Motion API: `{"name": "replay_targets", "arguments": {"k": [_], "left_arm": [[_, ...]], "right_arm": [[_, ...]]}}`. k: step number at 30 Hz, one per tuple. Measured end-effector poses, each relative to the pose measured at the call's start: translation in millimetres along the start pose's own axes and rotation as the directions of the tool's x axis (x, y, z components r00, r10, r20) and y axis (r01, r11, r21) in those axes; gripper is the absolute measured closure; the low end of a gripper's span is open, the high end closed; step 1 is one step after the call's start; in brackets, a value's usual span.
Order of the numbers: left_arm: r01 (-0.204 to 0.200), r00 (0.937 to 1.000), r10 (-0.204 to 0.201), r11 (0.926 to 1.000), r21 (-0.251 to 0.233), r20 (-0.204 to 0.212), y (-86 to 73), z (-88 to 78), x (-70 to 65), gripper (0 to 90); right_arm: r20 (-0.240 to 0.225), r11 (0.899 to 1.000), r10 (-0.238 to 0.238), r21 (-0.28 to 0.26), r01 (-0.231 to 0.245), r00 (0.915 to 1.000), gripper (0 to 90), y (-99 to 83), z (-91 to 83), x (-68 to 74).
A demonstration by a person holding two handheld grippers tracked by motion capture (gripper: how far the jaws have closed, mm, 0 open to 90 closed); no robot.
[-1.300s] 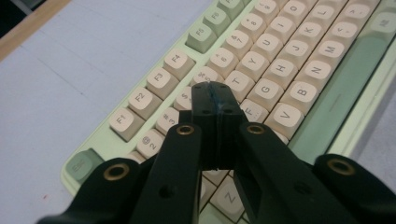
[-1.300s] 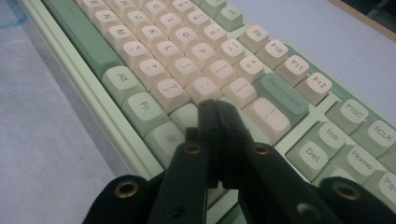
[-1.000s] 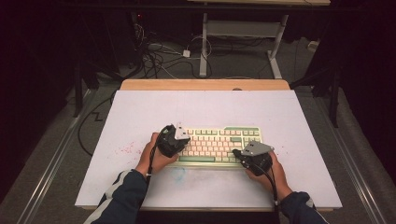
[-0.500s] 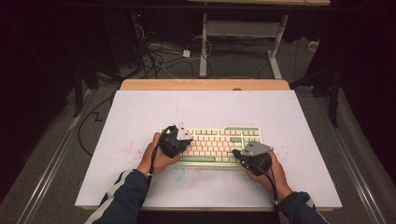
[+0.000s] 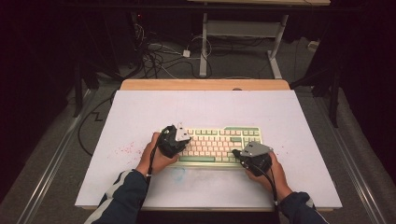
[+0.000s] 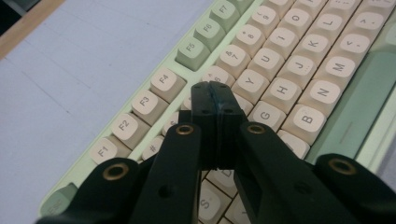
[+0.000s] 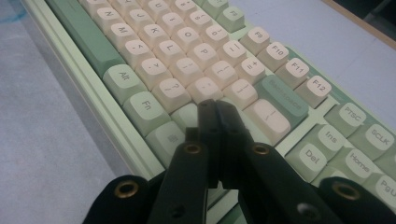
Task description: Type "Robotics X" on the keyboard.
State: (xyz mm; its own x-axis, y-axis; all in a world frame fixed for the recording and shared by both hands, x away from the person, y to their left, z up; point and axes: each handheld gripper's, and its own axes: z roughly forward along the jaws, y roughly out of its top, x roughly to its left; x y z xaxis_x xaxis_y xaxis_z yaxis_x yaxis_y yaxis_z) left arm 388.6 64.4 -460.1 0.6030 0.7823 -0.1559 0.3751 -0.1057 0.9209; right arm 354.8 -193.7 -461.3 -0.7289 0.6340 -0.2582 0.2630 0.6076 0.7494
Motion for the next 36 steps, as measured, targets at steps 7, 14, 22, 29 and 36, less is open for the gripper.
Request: {"name": "replay_targets", "arguments": {"k": [7,14,22,29,36], "left_arm": [[-0.013,0.9999,0.013,0.9968,-0.078,-0.003,6.8,-19.3,1.3,76.9],[-0.035,0.9994,0.035,0.9885,-0.147,-0.006,3.1,-38.9,3.9,52.2],[-0.043,0.999,0.04,0.9789,-0.2,-0.017,-9.9,-58.9,7.0,27.7],[-0.038,0.9989,0.03,0.9701,-0.24,-0.036,-23.9,-78.0,14.0,22.6],[-0.038,0.9983,0.028,0.9737,-0.225,-0.051,-39.7,-90.0,20.1,20.8]], "right_arm": [[0.006,1.0,0.007,-0.024,-0.007,1.0,90.0,1.5,-7.5,-2.1],[0.008,0.999,0.033,-0.039,-0.032,0.9994,90.0,1.3,-13.3,-7.1],[0.005,0.998,0.038,-0.058,-0.038,0.9992,90.0,6.1,-19.9,-9.0],[0.0,0.997,0.031,-0.065,-0.031,0.9995,90.0,13.7,-20.7,-9.3],[-0.011,0.998,0.015,-0.058,-0.016,0.9998,90.0,23.7,-14.1,-5.9]]}}
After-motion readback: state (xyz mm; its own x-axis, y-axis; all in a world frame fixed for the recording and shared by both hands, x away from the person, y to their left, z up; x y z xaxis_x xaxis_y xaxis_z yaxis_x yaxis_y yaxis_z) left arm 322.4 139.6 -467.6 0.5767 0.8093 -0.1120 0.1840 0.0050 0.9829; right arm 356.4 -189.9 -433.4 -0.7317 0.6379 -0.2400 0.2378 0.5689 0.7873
